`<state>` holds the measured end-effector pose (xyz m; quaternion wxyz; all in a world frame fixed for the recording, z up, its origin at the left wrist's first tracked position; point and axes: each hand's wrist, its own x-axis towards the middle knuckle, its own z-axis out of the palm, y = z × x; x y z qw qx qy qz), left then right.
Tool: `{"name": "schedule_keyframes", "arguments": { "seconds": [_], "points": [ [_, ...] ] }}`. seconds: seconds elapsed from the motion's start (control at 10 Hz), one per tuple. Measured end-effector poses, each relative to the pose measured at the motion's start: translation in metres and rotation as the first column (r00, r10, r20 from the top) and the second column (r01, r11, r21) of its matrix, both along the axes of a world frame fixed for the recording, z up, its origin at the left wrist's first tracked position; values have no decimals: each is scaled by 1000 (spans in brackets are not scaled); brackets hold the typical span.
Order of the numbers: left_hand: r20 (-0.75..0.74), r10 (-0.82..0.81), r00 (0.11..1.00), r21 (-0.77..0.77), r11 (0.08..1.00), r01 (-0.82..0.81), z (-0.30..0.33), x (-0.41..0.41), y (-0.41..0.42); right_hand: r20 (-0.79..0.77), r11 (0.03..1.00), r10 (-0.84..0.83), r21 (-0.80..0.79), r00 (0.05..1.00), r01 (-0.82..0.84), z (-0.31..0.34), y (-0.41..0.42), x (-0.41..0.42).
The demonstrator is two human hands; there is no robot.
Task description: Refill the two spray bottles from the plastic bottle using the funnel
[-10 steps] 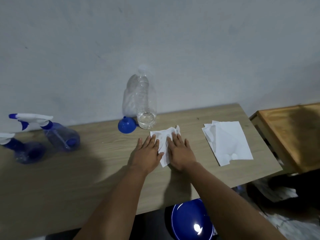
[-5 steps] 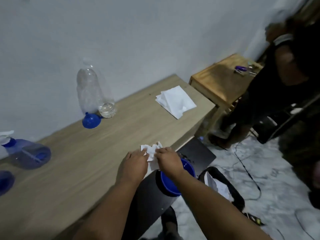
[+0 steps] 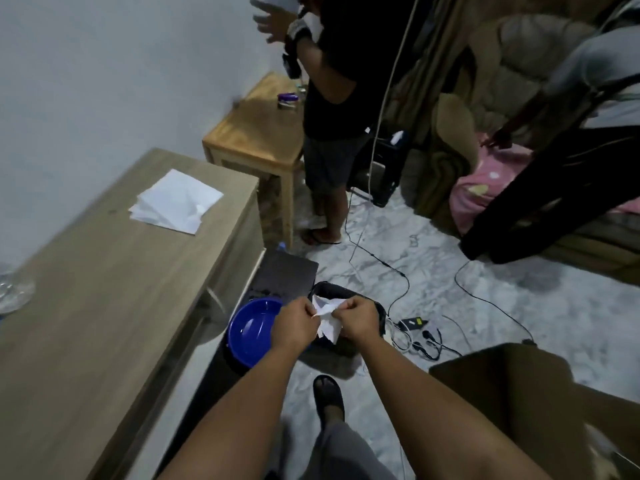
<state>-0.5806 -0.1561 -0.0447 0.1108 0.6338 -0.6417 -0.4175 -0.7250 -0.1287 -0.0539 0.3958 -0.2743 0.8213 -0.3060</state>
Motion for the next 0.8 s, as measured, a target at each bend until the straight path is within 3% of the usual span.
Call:
{"name": "schedule_keyframes", "arguments": {
  "seconds": [0.2,0.3,0.4,0.5,0.7,0.8],
  "points": [
    [-29,-12,1000,141,990,16,-39,-81,-33,45,985,-143,105,989,138,-34,-23,-65],
    [-73,8,997,264,964,11,-63,-117,-53,182,969,-219,151,959,193,-58,-41,-93],
    [-127,-35,991,370,926,80,-85,-147,-70,248,958,-229,227,941,173,-79,-63,-119],
    [-122,-119,985,379,912,157,-102,-167,-83,214,951,-232,254,949,175,-94,-81,-139],
    [-31,-138,990,431,892,138,-117,-186,-97,71,948,120,288,990,-135,-102,-91,-164],
    [-4,-130,992,449,886,118,-120,-187,-102,28,896,284,348,958,-276,-93,-85,-164]
  ]
}}
